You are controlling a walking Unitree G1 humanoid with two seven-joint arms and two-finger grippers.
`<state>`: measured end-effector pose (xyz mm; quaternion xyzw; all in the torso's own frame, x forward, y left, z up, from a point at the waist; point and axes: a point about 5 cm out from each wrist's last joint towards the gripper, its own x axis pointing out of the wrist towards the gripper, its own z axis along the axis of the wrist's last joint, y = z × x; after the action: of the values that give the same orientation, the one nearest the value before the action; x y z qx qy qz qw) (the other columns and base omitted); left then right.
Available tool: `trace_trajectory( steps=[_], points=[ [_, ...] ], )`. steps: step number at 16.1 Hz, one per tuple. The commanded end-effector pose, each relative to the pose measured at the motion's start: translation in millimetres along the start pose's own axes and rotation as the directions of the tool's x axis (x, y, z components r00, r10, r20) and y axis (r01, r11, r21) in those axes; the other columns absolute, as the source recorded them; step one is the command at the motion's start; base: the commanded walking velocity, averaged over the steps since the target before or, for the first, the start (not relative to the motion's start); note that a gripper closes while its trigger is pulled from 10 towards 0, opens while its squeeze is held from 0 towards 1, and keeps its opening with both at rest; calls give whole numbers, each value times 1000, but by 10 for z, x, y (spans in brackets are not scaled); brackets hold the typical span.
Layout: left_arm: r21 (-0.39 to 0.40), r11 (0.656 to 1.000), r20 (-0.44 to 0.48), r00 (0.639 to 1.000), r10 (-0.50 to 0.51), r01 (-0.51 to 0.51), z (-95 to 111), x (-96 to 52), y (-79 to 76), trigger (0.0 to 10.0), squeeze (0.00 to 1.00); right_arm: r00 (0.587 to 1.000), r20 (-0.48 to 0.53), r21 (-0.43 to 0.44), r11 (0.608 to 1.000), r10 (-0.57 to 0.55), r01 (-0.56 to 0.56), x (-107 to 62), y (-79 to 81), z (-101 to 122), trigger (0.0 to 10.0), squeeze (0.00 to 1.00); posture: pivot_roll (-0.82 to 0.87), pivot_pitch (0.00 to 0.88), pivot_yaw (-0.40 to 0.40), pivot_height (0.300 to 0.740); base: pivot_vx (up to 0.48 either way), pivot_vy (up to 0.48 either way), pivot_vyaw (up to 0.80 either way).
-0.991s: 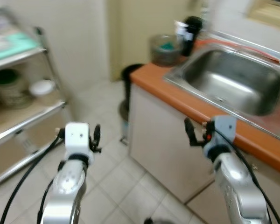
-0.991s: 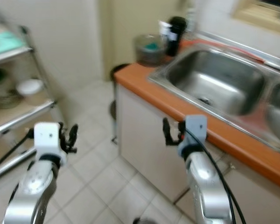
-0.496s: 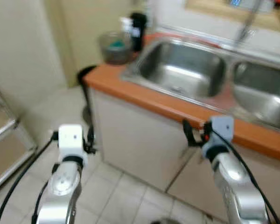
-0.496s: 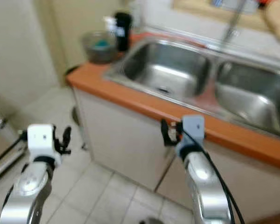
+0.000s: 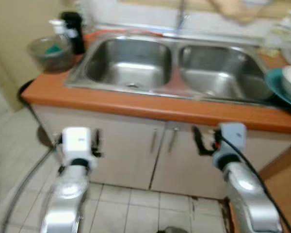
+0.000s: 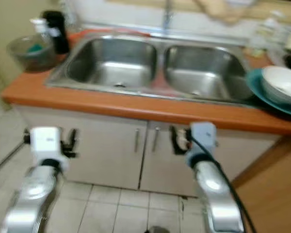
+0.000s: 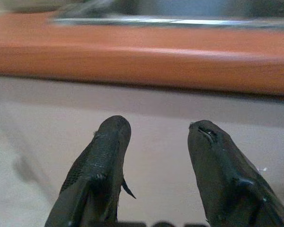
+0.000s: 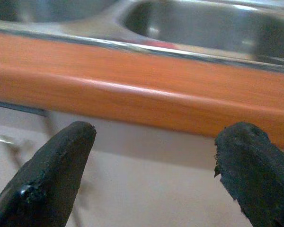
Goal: Kitchen organization
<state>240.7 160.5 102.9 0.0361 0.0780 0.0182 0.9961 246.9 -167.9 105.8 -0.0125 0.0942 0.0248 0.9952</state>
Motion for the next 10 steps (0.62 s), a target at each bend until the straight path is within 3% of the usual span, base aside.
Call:
trace_trajectory(
  steps=[1,4,8,10],
  points=[
    [13,1000,6,1000,26,-26,5,-4,73,10000,0,999,30,1,1000,20,-20,8,54,82,10000,1000,-35,0,-8,740,0,0,0],
    [15,1000,7,1000,27,-28,0,-4,73,10000,0,999,31,-4,999,32,-32,22,72,88,10000,1000,-31,0,-15,740,0,0,0],
    [7,1000,11,1000,27,-27,-9,-7,62,10000,0,998,32,-24,999,47,-46,34,88,92,10000,1000,-31,0,-18,740,0,0,-800],
    [12,1000,22,999,25,-26,1,-1,66,10000,0,999,30,-27,999,44,-43,30,85,87,10000,1000,-31,0,-17,740,0,0,0]
  ],
)
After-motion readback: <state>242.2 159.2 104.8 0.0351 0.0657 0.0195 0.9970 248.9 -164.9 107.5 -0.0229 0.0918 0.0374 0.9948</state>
